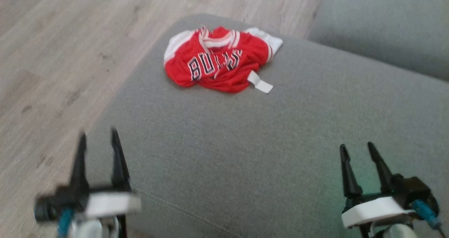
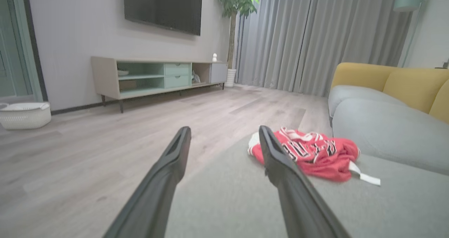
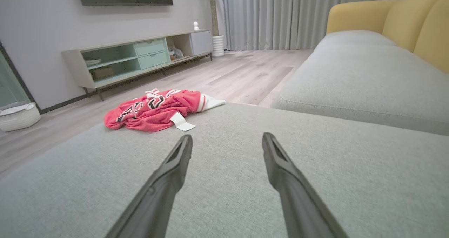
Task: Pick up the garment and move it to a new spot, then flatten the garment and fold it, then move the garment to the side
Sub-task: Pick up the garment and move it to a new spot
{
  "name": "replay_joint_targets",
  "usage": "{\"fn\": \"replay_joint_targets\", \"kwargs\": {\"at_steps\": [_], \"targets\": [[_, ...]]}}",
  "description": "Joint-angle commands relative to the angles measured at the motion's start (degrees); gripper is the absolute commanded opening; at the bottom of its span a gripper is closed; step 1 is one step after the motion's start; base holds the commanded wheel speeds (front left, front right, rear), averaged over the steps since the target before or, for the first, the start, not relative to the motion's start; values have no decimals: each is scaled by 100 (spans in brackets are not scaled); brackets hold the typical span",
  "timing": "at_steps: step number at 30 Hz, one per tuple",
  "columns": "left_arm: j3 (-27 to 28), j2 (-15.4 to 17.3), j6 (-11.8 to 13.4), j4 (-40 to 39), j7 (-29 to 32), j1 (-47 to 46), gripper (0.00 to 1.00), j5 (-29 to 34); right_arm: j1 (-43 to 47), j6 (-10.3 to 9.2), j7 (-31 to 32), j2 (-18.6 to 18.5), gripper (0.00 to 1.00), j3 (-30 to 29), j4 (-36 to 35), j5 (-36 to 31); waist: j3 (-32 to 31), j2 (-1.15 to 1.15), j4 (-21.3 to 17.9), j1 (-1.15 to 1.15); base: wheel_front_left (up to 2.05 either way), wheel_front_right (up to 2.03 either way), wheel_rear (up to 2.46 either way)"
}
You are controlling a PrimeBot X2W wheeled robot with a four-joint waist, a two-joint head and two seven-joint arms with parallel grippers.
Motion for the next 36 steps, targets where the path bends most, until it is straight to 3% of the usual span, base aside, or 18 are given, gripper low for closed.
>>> {"fn": "replay_joint_targets", "kwargs": {"at_steps": [1,6,9,18,22,30,31,32,36], "targets": [[286,22,-80,-293,-29,-742,100,57,-337,39,-77,-176,100,44,-244,18,508,0,-227,0,0,0,0],[363,193,-398,-56,-29,-2018,100,137,-715,39,-78,-630,100,-52,-353,-28,1269,0,-521,0,0,0,0],[218,265,-650,750,58,-3174,100,106,-971,39,-78,-1016,100,-149,-435,-78,1767,0,-696,0,0,0,0],[475,804,-895,4162,2705,-6300,100,-605,-1666,39,-78,-1766,100,75,-777,-163,2875,0,-1683,0,0,0,0],[547,1276,-905,5146,3626,-6970,100,-711,-1851,39,-78,-1853,100,58,-987,-174,3272,0,-2169,0,0,0,0],[241,1636,-771,5895,4076,-7156,100,-437,-1729,39,-78,-1876,100,-124,-1200,-246,3533,0,-2350,0,0,0,0],[202,1628,-793,5933,4073,-7172,36,-423,-1724,39,-78,-1866,100,-144,-1208,-255,3541,0,-2340,0,0,0,0],[178,1618,-829,5922,4001,-7210,0,-428,-1726,39,-78,-1853,100,-162,-1204,-267,3542,0,-2324,0,0,0,0],[-8,1631,-915,5654,3208,-7423,0,-313,-1773,39,-78,-1772,100,-87,-1126,-295,3339,0,-2259,0,0,0,0]]}}
